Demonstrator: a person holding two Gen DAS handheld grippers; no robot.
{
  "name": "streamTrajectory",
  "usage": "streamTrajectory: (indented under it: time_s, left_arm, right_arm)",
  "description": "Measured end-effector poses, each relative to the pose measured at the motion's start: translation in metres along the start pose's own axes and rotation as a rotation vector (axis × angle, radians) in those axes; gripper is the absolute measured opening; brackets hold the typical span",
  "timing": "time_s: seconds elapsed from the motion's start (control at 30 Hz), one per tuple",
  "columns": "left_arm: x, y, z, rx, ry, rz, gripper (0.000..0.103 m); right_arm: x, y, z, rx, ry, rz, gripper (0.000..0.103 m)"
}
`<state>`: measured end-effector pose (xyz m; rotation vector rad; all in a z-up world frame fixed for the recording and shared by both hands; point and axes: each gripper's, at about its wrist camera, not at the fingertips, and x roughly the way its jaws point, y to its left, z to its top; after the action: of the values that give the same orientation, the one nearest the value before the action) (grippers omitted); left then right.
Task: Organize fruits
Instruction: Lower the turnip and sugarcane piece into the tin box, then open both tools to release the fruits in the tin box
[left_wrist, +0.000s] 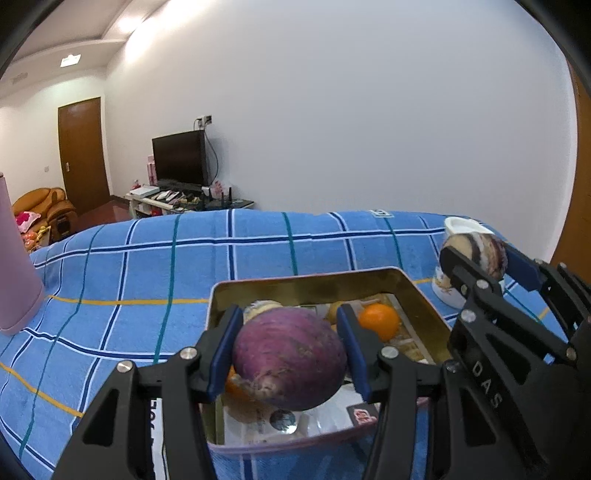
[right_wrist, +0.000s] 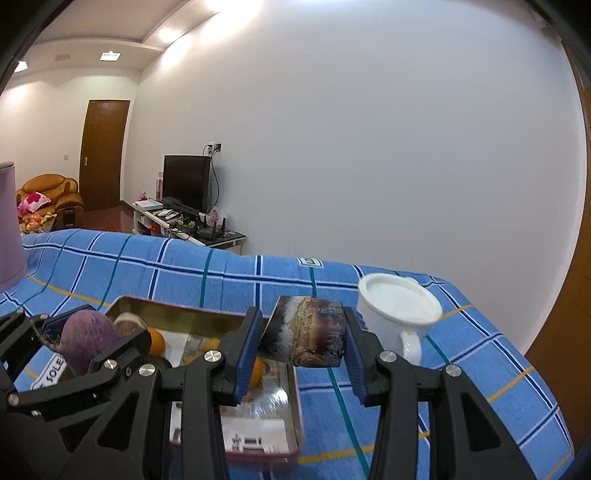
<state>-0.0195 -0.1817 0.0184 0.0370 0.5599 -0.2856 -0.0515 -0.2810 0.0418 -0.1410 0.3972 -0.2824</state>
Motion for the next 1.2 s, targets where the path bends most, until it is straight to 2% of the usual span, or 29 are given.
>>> streamTrajectory:
  time_s: [0.13,0.37,0.7,0.87,1.07,1.2]
  left_arm:
    - [0.008,0.004,0.004,0.000,0.009,0.021,0.054]
    - [0.021,0.007,0.006,-0.001,0.024,0.045,0.054]
    - [0.026,0.000,0.004,0.087,-0.048,0.121,0.054]
    - [0.045,0.016,0.006,0.015,0.054,0.033,0.054]
    - [0.045,0.017,0.008,0.022,0.053,0.008,0.054]
    - [0.044,0.019,0.007,0.038,0.045,-0.012,0.056]
  right_arm:
    - [0.016,0.004,0.004,0.019,0.016,0.016,0.045]
    - [0.044,0.005,0.001,0.062,0.099,0.062,0.045]
    - [0.071,0.007,-0.008,0.029,0.187,0.113,0.045]
    - [0.081,0.008,-0.009,0.013,0.221,0.148,0.045]
    - [0.081,0.011,-0.010,-0.002,0.215,0.183,0.045]
    - [0.084,0.001,-0.011,0.050,0.210,0.291,0.045]
